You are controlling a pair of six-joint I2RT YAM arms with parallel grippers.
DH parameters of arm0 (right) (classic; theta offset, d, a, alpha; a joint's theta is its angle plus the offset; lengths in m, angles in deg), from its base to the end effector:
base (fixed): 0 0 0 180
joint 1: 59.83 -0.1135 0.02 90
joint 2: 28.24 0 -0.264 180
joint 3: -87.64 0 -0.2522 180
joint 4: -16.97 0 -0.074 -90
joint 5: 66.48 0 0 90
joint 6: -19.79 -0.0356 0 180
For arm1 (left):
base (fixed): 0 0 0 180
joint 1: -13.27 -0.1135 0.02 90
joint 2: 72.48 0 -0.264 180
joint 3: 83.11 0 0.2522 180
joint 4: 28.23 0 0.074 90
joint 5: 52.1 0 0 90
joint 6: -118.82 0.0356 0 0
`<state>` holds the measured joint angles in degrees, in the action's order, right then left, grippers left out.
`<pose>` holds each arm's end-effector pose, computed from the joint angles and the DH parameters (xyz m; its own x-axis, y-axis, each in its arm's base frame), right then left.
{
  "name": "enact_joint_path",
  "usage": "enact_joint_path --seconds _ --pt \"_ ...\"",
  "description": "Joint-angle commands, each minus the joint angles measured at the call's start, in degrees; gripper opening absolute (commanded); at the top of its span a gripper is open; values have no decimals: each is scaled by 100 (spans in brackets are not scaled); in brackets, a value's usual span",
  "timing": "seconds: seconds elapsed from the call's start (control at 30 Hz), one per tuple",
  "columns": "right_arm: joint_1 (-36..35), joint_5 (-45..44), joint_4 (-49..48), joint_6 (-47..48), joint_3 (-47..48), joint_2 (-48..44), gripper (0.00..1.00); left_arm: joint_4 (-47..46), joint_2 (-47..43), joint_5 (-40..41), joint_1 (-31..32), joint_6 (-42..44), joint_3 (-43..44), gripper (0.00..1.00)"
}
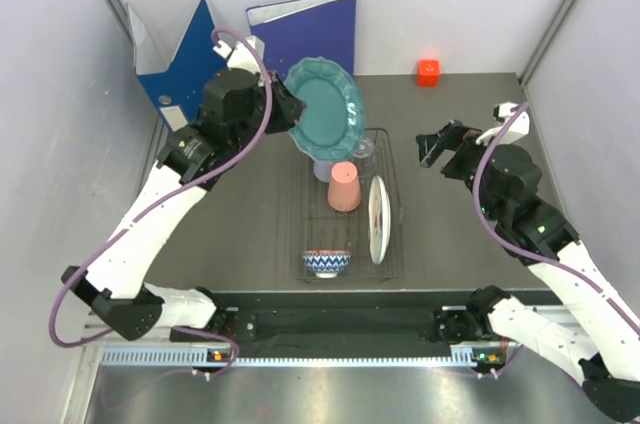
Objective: Unload the mixed dishes from the dish rack
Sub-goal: Pick up the plate from the dish rack.
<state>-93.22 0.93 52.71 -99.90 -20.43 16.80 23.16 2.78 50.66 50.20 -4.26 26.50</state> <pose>0.1444 0.0788 0.3979 -0.2063 0.4117 -0.8876 -0.1025 0.8931 0.4381 0.2166 -0.1529 0.4793 -0.4240 -0.3473 -0.8365 0.2217 0.8557 -0.4676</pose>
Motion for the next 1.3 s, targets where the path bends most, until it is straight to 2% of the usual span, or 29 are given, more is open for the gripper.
enact_joint_path --seconds 0.0,0.03,0.07,0.13,0.17,0.4,0.6,0.67,0.7,0.9,0.93,1.0,1.03,1.2,1.23,1.27 --pt "148 799 -474 -168 265 -4 100 -2749 -74 -3215 -588 -1014 -688 0" --pt "183 930 -492 -168 274 -4 100 -3431 -30 -3862 -686 -1425 -795 0" --pt "218 967 -484 -238 300 66 100 -3716 32 -4120 -783 -1655 -901 0" --pt "446 1308 -528 -317 353 137 100 -4959 190 -4769 -950 -2356 -1217 0" --pt "543 1475 -580 -457 344 163 100 -5210 303 -4860 -968 -2526 -1288 0" --pt "1290 2794 -1327 -915 63 295 100 -5477 507 -4940 -968 -2783 -1446 0" --pt "1370 3445 -2153 -1249 -175 479 99 -5634 516 -4984 -968 -2879 -1657 0" --pt "1370 3603 -2302 -1337 -175 628 94 -5696 533 -5011 -968 -2914 -1684 0" --pt "1379 3665 -2529 -1372 -209 655 91 -5714 551 -5037 -959 -2932 -1693 0" --pt "1379 4043 -3217 -1627 -465 691 60 -5872 603 -5081 -959 -3020 -1833 0" --pt "1379 4069 -3330 -1645 -491 673 49 -5916 612 -5098 -968 -3037 -1851 0" --pt "1379 4078 -3358 -1654 -517 664 40 -5951 630 -5090 -968 -3081 -1921 0" --pt "1379 4087 -3393 -1662 -526 664 29 -5977 647 -5090 -968 -3090 -1930 0" --pt "1370 4043 -3428 -1663 -614 559 10 -6074 709 -5107 -959 -3152 -1983 0" --pt "1379 4034 -3419 -1654 -614 559 0 -6083 718 -5107 -968 -3169 -1992 0" --pt "1387 4034 -3367 -1645 -605 568 0 -6100 726 -5099 -968 -3169 -2000 0"
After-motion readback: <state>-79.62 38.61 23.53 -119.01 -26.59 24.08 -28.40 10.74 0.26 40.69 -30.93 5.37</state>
